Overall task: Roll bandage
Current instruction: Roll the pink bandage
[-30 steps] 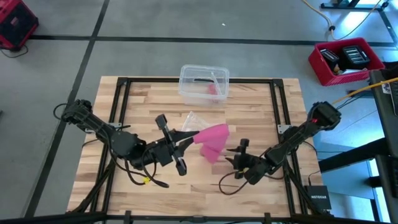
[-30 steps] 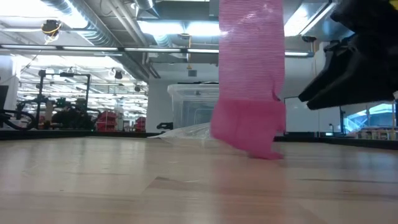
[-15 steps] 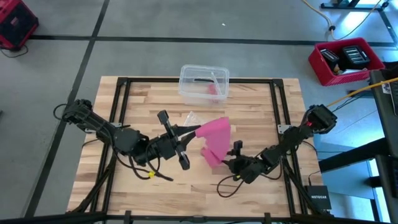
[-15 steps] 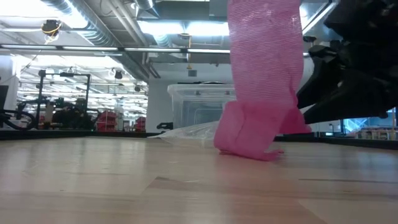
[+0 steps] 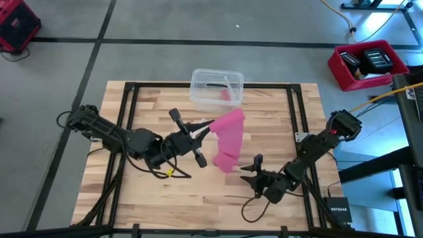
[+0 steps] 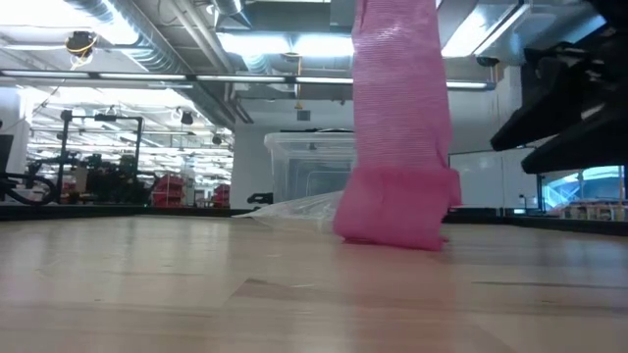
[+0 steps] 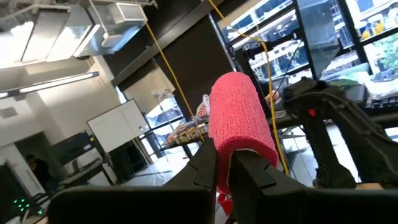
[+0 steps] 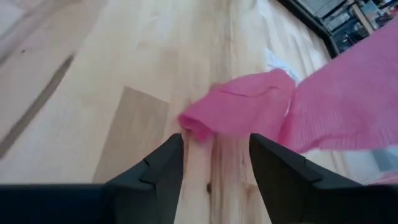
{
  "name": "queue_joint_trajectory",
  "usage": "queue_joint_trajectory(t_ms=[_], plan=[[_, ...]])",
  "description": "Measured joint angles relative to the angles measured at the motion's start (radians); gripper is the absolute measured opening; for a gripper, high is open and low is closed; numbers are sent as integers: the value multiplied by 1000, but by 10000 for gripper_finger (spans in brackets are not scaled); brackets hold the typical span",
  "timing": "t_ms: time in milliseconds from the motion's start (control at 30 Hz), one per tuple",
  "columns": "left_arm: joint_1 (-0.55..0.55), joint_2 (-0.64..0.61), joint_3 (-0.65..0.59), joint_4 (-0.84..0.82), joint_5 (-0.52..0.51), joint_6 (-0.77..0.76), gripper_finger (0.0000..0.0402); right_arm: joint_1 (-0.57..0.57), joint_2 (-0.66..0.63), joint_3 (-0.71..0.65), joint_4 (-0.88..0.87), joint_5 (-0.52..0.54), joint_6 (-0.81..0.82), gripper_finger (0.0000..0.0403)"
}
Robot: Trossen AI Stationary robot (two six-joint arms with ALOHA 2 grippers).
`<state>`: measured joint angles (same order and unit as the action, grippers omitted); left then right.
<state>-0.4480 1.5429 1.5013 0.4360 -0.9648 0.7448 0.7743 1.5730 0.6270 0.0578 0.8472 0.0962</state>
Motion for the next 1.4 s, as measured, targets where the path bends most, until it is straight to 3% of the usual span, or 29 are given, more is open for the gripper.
queue_joint_trajectory(t_ms=[267, 667, 800, 1033, 1200, 1400], plan=[[-10, 0, 0, -5, 21, 1, 17, -104, 15, 1, -3, 30, -154, 186], [-10, 0, 0, -7, 22, 2, 17, -226, 16, 1, 0, -134, -233, 181], [-10, 0, 0, -7, 22, 2, 17, -234, 16, 0, 19, -133, -232, 141], [-10, 0, 0, 18, 22, 24, 17, -233, 16, 0, 12, -191, -188, 11], [-25, 2, 53, 107, 22, 152, 17, -220, 16, 0, 12, -238, -130, 8], [-47, 1, 183, 100, 23, 259, 17, -211, 16, 0, 16, -241, -145, 12]])
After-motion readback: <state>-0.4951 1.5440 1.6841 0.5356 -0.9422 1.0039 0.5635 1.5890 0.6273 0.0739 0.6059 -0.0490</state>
